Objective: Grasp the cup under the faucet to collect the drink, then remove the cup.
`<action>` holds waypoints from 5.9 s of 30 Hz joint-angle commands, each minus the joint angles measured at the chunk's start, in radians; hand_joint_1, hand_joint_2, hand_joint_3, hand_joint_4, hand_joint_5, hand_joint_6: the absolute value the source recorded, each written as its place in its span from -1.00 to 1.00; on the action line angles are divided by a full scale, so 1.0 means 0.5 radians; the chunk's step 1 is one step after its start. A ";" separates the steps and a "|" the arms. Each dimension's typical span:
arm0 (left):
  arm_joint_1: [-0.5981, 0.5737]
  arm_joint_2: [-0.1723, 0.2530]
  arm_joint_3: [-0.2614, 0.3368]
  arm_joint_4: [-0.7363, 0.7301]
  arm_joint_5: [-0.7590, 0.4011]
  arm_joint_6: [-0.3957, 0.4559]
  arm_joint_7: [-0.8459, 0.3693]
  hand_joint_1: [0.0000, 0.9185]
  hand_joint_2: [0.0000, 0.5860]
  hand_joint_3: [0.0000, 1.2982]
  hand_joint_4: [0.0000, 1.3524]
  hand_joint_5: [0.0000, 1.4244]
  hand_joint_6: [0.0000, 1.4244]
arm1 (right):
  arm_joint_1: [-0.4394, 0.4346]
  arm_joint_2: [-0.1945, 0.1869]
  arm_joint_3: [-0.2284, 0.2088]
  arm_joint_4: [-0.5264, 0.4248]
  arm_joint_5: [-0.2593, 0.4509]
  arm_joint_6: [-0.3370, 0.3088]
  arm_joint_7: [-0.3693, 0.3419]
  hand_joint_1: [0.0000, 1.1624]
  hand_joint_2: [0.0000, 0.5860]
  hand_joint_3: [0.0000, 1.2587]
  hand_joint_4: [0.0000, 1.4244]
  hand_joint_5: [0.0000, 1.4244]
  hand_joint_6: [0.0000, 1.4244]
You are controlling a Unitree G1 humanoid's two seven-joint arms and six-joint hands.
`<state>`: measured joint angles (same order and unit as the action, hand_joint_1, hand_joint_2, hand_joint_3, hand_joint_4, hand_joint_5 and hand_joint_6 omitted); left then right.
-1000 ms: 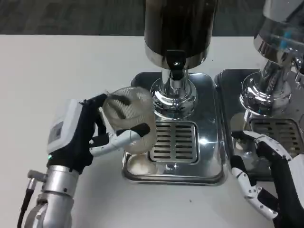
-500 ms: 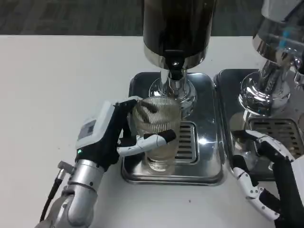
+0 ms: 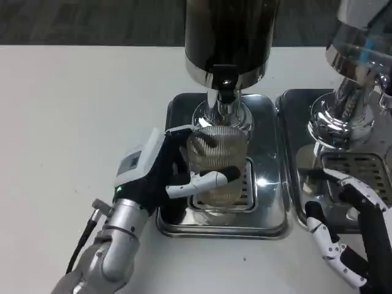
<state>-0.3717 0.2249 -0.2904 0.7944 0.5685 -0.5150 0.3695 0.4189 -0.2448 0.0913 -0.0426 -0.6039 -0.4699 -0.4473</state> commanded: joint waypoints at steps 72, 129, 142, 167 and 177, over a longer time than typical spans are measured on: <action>0.380 0.289 0.161 -0.647 -0.215 0.043 -0.391 -0.87 -0.78 -0.57 -0.52 -0.22 -0.13 | -0.082 0.013 -0.035 0.094 0.107 -0.007 0.104 -0.34 0.47 -0.39 -0.59 -0.63 -0.38; -0.665 0.486 0.955 -0.479 -2.330 1.351 -3.077 -1.00 -0.58 -0.49 -0.66 -0.66 -0.76 | -0.191 0.257 0.067 0.227 0.147 -0.015 0.036 -0.36 0.49 -0.43 -0.53 -0.50 -0.50; -0.744 0.287 0.894 -0.196 -2.071 1.092 -3.056 -1.00 -0.68 -0.62 -0.73 -0.69 -0.80 | -0.165 0.287 0.074 0.234 0.149 -0.022 -0.014 -0.38 0.49 -0.41 -0.53 -0.50 -0.50; -0.751 0.186 0.836 -0.003 -1.829 0.695 -3.016 -1.00 -0.73 -0.64 -0.74 -0.71 -0.85 | -0.182 0.308 0.067 0.295 0.179 -0.045 -0.036 -0.39 0.49 -0.39 -0.49 -0.50 -0.50; -0.688 0.207 0.802 0.042 -1.739 0.485 -3.023 -1.00 -0.75 -0.67 -0.75 -0.71 -0.86 | -0.189 0.298 0.071 0.294 0.178 -0.048 -0.026 -0.39 0.49 -0.39 -0.49 -0.50 -0.50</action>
<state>-0.7378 0.3184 0.1227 0.7944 -0.3302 -0.2419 -1.1410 0.3267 -0.0896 0.1289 0.1068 -0.5210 -0.4744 -0.4549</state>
